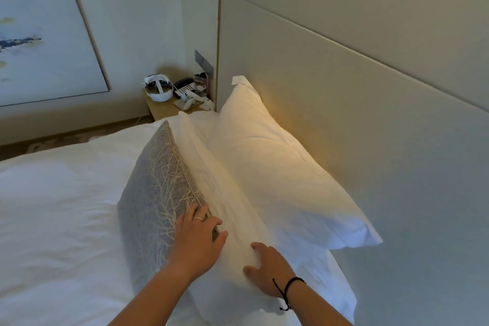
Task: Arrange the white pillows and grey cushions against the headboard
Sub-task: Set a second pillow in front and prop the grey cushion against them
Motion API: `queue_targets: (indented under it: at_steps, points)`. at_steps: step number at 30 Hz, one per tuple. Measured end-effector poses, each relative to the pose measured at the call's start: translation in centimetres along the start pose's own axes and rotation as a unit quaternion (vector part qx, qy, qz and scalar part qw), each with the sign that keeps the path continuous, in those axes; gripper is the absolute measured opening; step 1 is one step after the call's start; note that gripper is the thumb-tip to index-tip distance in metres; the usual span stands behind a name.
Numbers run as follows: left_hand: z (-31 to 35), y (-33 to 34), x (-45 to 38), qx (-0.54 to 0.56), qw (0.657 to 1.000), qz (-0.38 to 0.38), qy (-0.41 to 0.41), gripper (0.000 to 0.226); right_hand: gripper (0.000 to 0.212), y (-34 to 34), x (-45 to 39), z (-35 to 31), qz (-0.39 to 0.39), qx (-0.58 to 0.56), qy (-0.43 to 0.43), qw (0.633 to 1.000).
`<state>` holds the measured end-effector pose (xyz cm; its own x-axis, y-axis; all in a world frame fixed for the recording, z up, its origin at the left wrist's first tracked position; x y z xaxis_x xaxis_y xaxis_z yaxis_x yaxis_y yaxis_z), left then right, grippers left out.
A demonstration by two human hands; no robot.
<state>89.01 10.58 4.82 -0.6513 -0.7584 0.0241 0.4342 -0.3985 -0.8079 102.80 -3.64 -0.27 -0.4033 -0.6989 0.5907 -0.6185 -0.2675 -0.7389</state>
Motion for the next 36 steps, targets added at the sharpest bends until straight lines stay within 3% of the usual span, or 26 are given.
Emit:
queue_targets:
  at_steps: [4, 10, 19, 25, 29, 36]
  points:
    - [0.9, 1.0, -0.8, -0.022, 0.999, -0.033, 0.027, 0.035, 0.076, -1.2, 1.8, 0.6, 0.015, 0.003, 0.005, 1.000]
    - [2.7, 2.8, -1.9, -0.037, 0.995, -0.088, 0.040, 0.036, 0.067, -7.1, 3.6, 4.2, 0.110, -0.015, 0.006, 0.994]
    - [7.4, 4.7, -8.3, -0.049, 0.990, -0.115, 0.065, 0.032, 0.056, -16.9, 0.2, 10.6, 0.216, -0.026, 0.036, 0.975]
    - [11.7, 8.9, -13.1, -0.058, 0.986, -0.140, 0.076, 0.037, 0.026, -19.9, -5.6, 14.6, 0.204, 0.033, 0.032, 0.978]
    - [14.8, 11.5, -18.0, -0.086, 0.982, -0.150, 0.070, 0.045, 0.057, -20.5, -9.9, 15.3, 0.186, -0.001, 0.008, 0.982]
    - [16.8, 12.9, -25.8, -0.177, 0.971, -0.127, 0.099, 0.043, 0.076, -22.2, -15.9, 14.0, 0.160, -0.005, 0.004, 0.987]
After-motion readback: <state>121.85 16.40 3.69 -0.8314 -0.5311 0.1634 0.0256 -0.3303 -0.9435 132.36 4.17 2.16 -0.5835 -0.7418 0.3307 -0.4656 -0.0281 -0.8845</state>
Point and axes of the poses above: each hand's wrist, its own x-axis away from the middle knuckle, its own y-axis out of the palm, z = x × y, the point moved 7 cm from there along -x, towards the middle knuckle, and after that the axes turned 7 degrees about x, right-handed, at the moved point
